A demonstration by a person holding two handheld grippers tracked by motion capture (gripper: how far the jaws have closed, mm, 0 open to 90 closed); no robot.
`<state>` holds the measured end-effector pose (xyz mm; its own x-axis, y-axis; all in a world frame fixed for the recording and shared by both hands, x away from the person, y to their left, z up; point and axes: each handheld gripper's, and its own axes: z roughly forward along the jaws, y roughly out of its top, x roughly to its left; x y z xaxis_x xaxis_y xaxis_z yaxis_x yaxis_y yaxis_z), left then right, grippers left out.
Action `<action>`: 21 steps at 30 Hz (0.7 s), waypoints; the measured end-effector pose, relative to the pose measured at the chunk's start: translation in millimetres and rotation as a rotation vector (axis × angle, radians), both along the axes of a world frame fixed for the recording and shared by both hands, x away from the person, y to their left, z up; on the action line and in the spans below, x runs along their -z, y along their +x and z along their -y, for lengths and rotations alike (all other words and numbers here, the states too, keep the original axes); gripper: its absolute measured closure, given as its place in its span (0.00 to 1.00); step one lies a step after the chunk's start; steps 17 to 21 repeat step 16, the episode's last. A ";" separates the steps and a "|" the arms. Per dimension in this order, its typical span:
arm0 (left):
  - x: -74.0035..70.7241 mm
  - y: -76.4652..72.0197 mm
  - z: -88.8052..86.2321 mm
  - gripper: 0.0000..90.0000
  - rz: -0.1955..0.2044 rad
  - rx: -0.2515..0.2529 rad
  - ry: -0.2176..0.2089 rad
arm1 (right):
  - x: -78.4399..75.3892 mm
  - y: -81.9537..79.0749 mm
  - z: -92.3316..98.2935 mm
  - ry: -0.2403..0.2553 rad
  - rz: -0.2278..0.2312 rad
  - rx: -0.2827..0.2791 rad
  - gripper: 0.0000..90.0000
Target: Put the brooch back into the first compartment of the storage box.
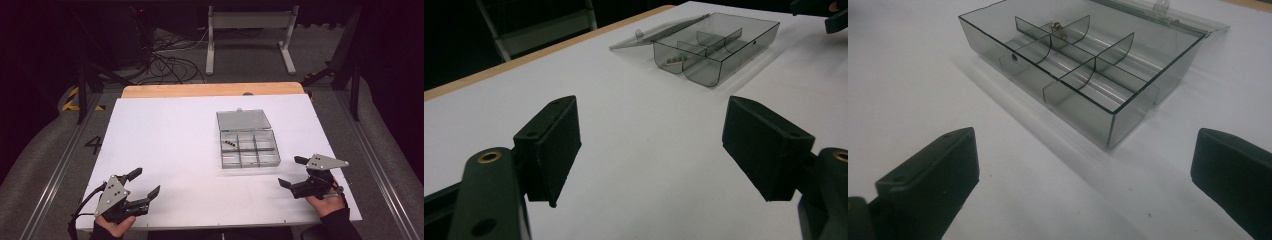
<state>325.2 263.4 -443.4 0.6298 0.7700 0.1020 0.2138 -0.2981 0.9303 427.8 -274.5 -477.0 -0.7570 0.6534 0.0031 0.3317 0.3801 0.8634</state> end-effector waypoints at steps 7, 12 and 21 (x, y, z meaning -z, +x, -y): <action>0.0 0.7 -0.7 0.26 -0.007 0.002 -0.008 | 0.0 -0.2 -0.5 -0.003 0.004 -0.001 0.00; 0.1 0.9 -0.8 0.26 -0.002 -0.004 0.004 | 0.2 -0.2 -1.3 -0.008 0.004 0.000 0.00; 0.2 1.0 -1.1 0.27 0.004 -0.004 0.007 | 0.1 -0.3 -1.2 -0.010 0.008 0.000 0.00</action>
